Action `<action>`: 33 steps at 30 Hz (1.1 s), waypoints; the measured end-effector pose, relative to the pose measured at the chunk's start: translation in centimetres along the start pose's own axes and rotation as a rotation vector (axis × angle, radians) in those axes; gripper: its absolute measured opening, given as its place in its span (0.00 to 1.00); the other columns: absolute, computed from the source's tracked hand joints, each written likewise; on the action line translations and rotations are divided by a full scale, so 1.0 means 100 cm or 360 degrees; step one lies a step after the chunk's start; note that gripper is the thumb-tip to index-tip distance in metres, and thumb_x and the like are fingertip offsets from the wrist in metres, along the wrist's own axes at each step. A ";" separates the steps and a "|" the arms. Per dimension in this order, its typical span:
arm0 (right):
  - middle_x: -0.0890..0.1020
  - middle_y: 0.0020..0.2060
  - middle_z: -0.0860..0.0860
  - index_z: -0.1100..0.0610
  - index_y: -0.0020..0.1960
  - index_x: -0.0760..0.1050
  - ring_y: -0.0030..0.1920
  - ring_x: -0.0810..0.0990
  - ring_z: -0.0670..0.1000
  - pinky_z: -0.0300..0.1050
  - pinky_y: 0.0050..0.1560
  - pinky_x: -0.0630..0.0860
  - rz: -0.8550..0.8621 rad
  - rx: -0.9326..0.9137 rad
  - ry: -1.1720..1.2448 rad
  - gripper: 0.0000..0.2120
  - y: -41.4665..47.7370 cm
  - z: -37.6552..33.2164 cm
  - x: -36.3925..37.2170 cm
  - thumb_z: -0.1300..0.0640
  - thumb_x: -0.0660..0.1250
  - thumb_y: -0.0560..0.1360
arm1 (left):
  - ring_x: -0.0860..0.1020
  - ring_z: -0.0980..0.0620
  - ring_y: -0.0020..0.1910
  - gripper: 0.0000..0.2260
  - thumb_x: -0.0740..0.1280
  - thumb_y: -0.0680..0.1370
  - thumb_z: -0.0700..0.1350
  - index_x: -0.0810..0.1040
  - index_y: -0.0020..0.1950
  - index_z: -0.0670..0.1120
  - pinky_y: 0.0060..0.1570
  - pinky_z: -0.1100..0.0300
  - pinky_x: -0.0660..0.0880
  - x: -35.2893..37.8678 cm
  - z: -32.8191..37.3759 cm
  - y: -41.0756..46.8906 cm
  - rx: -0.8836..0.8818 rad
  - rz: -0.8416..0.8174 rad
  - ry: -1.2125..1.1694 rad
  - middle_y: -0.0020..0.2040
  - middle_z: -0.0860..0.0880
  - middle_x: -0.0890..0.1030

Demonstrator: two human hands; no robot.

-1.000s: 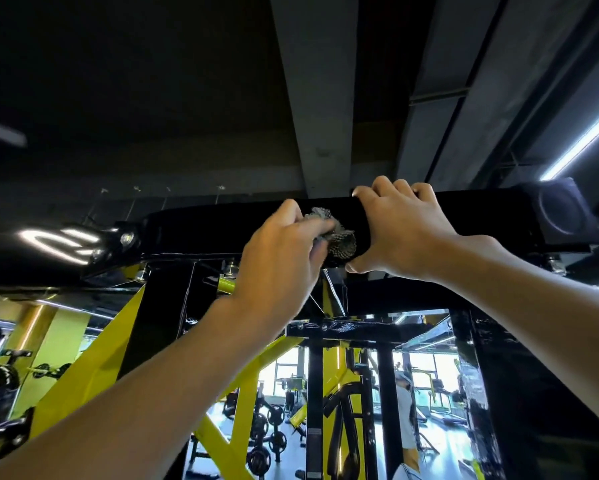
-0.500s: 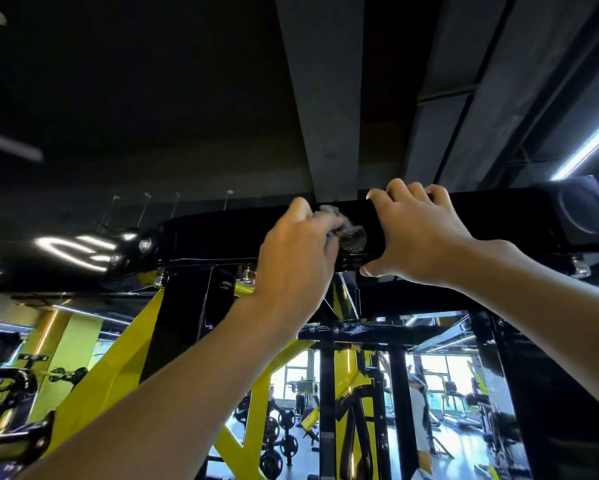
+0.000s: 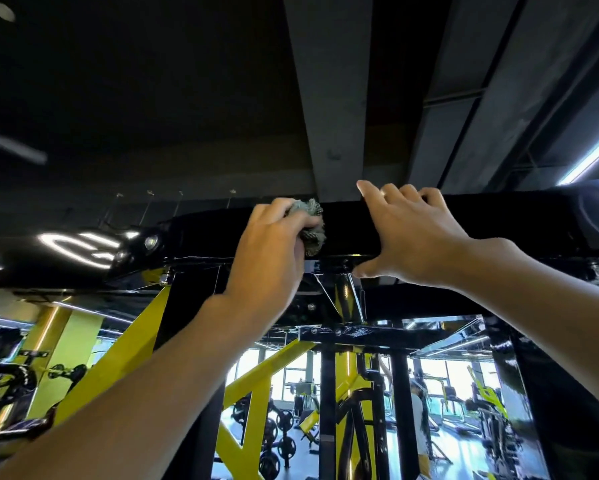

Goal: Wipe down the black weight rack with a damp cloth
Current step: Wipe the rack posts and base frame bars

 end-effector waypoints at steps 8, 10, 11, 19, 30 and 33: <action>0.67 0.70 0.53 0.54 0.79 0.43 0.70 0.66 0.58 0.59 0.73 0.58 0.0007 0.0010 -0.0042 0.57 0.001 0.001 0.002 0.30 0.71 0.65 | 0.73 0.49 0.65 0.13 0.67 0.74 0.32 0.83 0.55 0.44 0.66 0.58 0.70 0.001 -0.001 -0.011 0.0104 -0.0032 -0.0004 0.64 0.48 0.79; 0.67 0.70 0.53 0.53 0.79 0.43 0.69 0.66 0.58 0.59 0.73 0.58 0.0009 0.0018 -0.0050 0.57 0.002 0.000 0.003 0.31 0.71 0.65 | 0.71 0.49 0.67 0.13 0.63 0.76 0.35 0.83 0.56 0.44 0.68 0.63 0.65 0.000 -0.002 -0.013 -0.0033 0.0029 -0.0028 0.65 0.47 0.78; 0.67 0.70 0.53 0.53 0.79 0.43 0.69 0.65 0.58 0.59 0.73 0.58 0.0014 0.0025 -0.0061 0.57 0.002 -0.001 0.004 0.31 0.71 0.65 | 0.70 0.49 0.69 0.14 0.61 0.77 0.38 0.82 0.57 0.44 0.68 0.66 0.61 0.004 0.007 -0.013 -0.0025 -0.0005 -0.0045 0.66 0.47 0.77; 0.67 0.71 0.53 0.54 0.79 0.42 0.70 0.65 0.58 0.58 0.73 0.58 0.0047 0.0042 -0.0047 0.58 0.001 0.000 0.002 0.30 0.71 0.65 | 0.72 0.46 0.68 0.12 0.66 0.79 0.40 0.82 0.61 0.45 0.67 0.57 0.68 0.006 0.002 -0.009 0.0164 -0.0107 0.0079 0.67 0.45 0.77; 0.64 0.73 0.55 0.59 0.79 0.39 0.73 0.62 0.57 0.64 0.74 0.53 -0.0017 0.0001 -0.0039 0.62 0.013 -0.033 0.006 0.28 0.70 0.65 | 0.72 0.49 0.65 0.12 0.66 0.80 0.36 0.81 0.61 0.46 0.62 0.61 0.68 0.001 -0.011 0.016 -0.0020 0.0062 0.0063 0.62 0.48 0.78; 0.65 0.71 0.53 0.60 0.79 0.39 0.71 0.64 0.56 0.61 0.72 0.56 0.0021 0.0037 -0.0012 0.62 0.014 -0.033 0.005 0.29 0.70 0.65 | 0.72 0.50 0.65 0.12 0.65 0.79 0.37 0.82 0.59 0.45 0.64 0.65 0.64 0.003 0.001 0.004 0.0048 -0.0022 0.0043 0.62 0.48 0.78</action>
Point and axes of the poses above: each hand's wrist, its own y-axis towards the middle knuckle, its own x-axis out of the palm, z = x × y, the point moved 9 cm from there along y, towards the middle knuckle
